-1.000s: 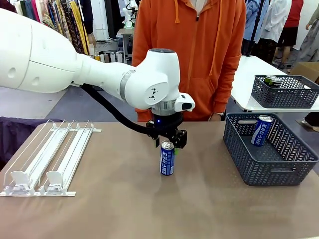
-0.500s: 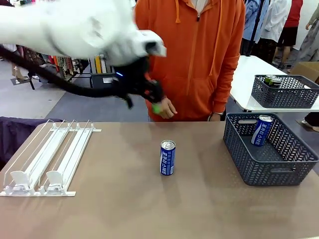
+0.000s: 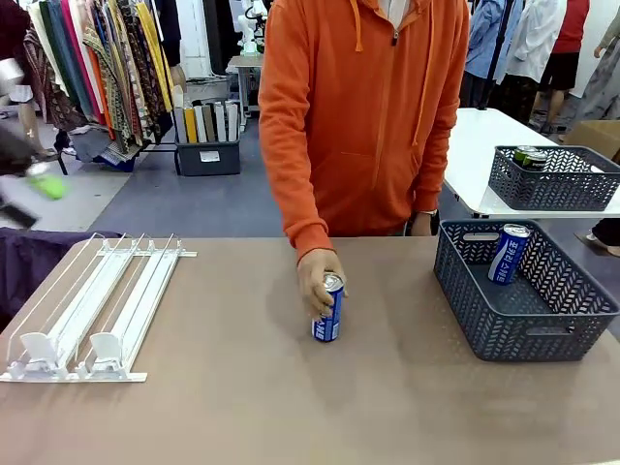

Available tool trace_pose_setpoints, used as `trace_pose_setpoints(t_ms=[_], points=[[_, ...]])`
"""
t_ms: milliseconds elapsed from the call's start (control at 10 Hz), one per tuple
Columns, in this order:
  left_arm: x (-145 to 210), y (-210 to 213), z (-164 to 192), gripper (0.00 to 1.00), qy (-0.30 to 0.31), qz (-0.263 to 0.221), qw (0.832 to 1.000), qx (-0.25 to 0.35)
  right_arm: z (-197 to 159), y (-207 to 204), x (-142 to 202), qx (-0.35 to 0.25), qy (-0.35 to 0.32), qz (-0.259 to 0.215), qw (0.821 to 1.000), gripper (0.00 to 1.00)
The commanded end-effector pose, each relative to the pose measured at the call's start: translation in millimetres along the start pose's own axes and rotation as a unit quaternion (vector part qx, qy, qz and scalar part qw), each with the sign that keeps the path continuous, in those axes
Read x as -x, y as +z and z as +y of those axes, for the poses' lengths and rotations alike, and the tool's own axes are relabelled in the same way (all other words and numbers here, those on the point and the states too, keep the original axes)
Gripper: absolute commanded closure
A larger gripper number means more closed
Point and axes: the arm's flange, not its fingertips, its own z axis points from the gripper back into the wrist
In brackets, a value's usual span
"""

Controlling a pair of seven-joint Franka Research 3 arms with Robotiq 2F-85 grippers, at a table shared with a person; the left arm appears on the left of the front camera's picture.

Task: Retrieve and store the cans from the dispenser.
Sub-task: Pick up one can from the Automatic Can Dispenser and place it in the middle of the table.

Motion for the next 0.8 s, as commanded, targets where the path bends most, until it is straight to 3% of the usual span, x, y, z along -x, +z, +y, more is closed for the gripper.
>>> trace_pose_setpoints(t_ms=[0,100,200,700], points=[[29.8,15.2,63.8,0.00,0.053,-0.043,0.994,0.090,2.3,-1.7,-2.5,-0.010,0.010,-0.007,1.000,0.00],[51.5,21.3,93.2,0.00,0.079,-0.071,0.987,0.118,2.3,-1.7,-2.5,-0.010,0.010,-0.007,1.000,0.00],[60.4,20.3,113.3,0.00,0.075,-0.066,0.986,0.135,2.3,-1.7,-2.5,-0.010,0.010,-0.007,1.000,0.00],[71.5,30.0,109.1,0.00,0.083,-0.064,0.989,0.109,2.3,-1.7,-2.5,-0.010,0.010,-0.007,1.000,0.00]])
